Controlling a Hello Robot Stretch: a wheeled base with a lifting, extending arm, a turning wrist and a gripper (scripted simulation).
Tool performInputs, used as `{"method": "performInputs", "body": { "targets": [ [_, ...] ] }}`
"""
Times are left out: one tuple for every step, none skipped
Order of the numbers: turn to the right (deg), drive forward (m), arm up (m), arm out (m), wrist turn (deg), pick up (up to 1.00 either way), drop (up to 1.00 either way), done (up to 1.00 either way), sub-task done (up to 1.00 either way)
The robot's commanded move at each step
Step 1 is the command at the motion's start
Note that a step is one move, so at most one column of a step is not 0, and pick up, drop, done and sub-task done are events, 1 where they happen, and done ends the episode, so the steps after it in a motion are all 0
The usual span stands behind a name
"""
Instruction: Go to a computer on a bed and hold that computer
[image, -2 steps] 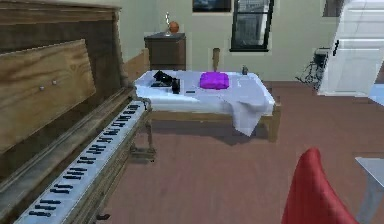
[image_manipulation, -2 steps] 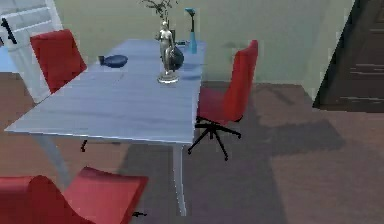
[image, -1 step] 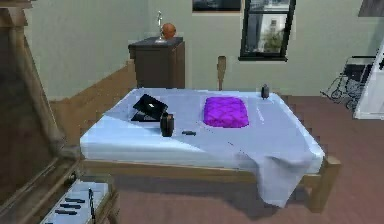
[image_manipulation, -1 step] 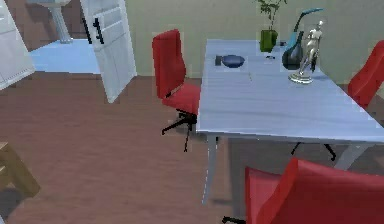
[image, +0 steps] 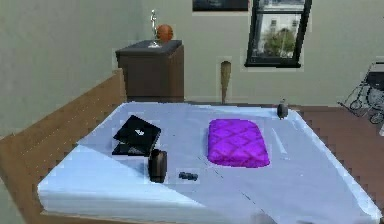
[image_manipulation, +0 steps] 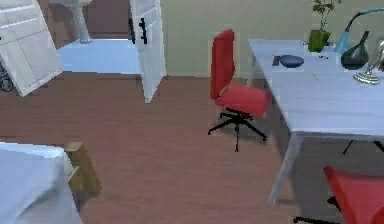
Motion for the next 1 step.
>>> {"method": "performInputs", "body": {
  "targets": [
    [45.0, 0.00, 0.00, 0.00, 0.0, 0.00, 0.00, 0.00, 0.00]
  ]
}}
